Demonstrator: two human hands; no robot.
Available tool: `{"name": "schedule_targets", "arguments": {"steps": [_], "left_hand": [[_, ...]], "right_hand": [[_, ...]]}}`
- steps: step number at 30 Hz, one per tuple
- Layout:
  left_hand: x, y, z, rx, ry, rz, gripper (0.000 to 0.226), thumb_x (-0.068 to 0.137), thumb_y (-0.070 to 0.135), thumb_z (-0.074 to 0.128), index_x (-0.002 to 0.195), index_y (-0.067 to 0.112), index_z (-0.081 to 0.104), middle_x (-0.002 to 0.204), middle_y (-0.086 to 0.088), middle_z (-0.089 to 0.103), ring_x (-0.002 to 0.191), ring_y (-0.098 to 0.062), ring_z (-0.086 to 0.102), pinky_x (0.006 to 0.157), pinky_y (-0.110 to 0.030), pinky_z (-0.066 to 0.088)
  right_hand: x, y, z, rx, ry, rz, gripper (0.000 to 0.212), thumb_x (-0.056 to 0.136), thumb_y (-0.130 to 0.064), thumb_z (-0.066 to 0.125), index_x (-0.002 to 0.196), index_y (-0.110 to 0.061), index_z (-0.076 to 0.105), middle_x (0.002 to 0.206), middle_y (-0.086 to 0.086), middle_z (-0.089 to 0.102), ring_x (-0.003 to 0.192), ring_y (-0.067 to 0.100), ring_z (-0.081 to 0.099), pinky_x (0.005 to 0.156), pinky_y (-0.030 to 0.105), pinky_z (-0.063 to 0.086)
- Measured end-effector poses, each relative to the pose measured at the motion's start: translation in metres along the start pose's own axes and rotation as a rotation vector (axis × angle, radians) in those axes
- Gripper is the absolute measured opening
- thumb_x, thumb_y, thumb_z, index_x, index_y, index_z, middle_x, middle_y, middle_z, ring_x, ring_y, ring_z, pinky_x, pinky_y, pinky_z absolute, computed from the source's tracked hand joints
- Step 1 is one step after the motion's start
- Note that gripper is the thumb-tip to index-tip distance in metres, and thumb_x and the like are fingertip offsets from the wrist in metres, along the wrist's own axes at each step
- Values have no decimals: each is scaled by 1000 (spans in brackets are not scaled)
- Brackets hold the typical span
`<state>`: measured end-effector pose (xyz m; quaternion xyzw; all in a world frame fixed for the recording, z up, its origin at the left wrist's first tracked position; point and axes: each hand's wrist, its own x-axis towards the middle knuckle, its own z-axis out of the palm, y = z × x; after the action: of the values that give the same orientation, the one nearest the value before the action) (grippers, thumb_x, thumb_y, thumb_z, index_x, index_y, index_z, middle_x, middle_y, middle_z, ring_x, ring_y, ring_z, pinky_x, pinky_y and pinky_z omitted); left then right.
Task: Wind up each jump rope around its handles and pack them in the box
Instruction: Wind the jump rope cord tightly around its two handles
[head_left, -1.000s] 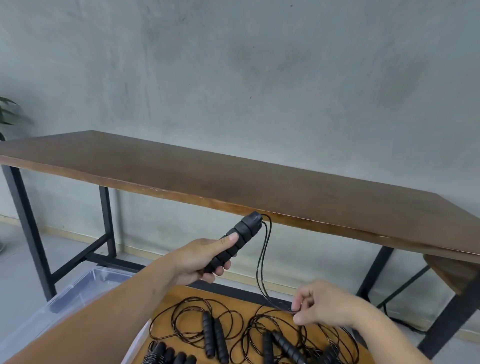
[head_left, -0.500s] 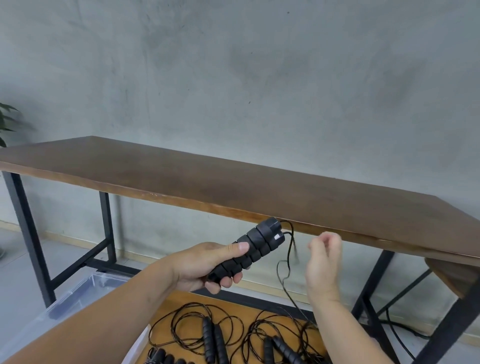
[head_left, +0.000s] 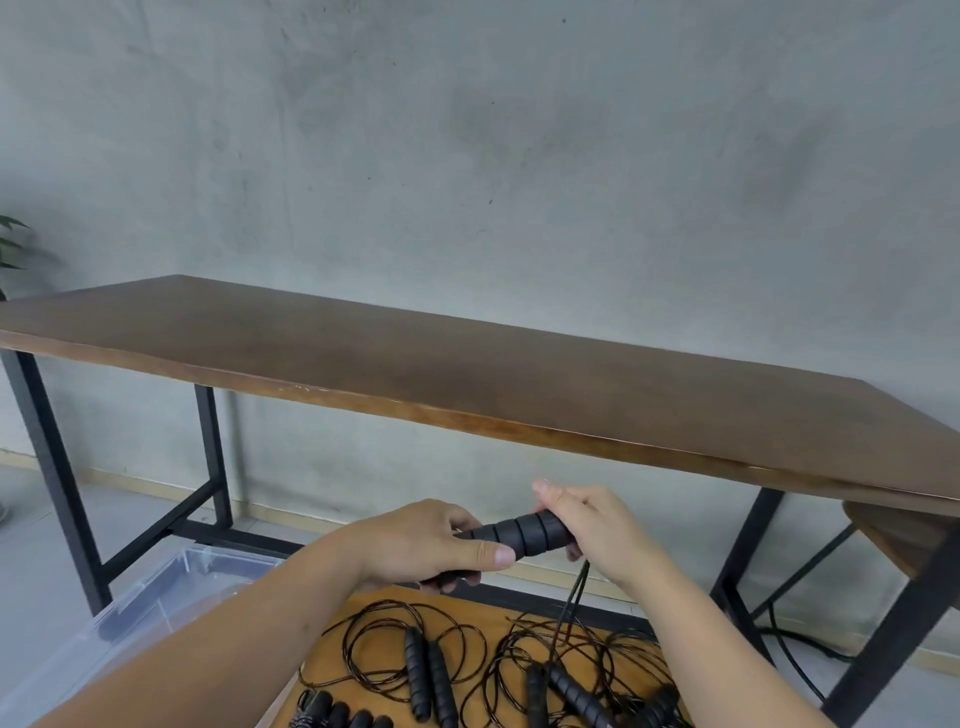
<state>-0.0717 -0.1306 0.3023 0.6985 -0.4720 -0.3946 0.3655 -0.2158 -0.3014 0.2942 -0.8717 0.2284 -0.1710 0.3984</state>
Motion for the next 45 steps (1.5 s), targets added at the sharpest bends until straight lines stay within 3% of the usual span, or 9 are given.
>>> {"name": "schedule_targets", "arguments": {"steps": [6,9,13,17,20,31,35,40,45], "left_hand": [[-3,-13,3,-55,-66,28,59,73,64,72,112,21,65,94,-3,64,89,-15,64,95,-37,54],[-5,-14,14,-81,-34,-2,55,81,60,66,125,28,58,97,0,59,85,-11,66,89,-35,58],[-5,-12,26,134,183,74,45,86,67,57,110,28,58,75,5,55,51,-12,60,66,-28,52],[-3,-15,26,97,203,72,43,86,66,55,96,25,57,55,11,52,51,-16,61,63,-23,48],[-1,-19,24,-48,224,84,53,82,71,59,87,18,55,56,7,50,50,-16,57,62,-26,50],[17,-16,40,-632,308,58,67,80,57,67,113,0,56,70,-4,46,52,-13,37,60,-30,49],[22,-10,51,-655,264,19,60,84,61,64,94,2,60,61,-8,43,58,-22,45,58,-30,45],[24,-4,51,-557,273,-32,55,88,59,57,88,4,56,51,-2,43,47,-15,39,52,-23,33],[24,-6,51,-527,177,-79,75,87,61,58,116,-9,63,49,-2,39,51,-18,42,51,-22,35]], "right_hand": [[-9,5,6,81,167,-67,54,84,-52,42,73,-7,69,63,8,53,68,13,53,62,24,42],[-10,8,7,77,198,-79,50,84,-49,43,72,-8,69,71,14,59,75,20,56,64,24,44],[-9,7,7,244,209,8,54,88,-61,39,86,-18,72,74,3,57,81,17,55,72,30,48],[-12,7,11,386,296,151,55,98,-62,18,114,-31,62,63,4,52,65,16,54,60,25,46],[-14,14,16,496,361,261,43,104,-49,27,113,-24,61,68,7,62,58,16,52,56,29,46],[-45,-12,58,866,194,373,43,107,-35,36,98,-2,61,56,1,48,45,13,42,50,31,42],[-51,-23,66,1051,109,450,44,106,-35,38,92,-1,62,53,4,45,43,15,37,45,29,37],[-57,-23,63,918,-79,526,52,104,-45,36,80,-6,61,53,2,43,43,14,30,45,27,34],[-57,-15,57,896,-232,566,57,100,-57,33,70,-14,53,55,-1,31,45,13,20,45,25,25]]}}
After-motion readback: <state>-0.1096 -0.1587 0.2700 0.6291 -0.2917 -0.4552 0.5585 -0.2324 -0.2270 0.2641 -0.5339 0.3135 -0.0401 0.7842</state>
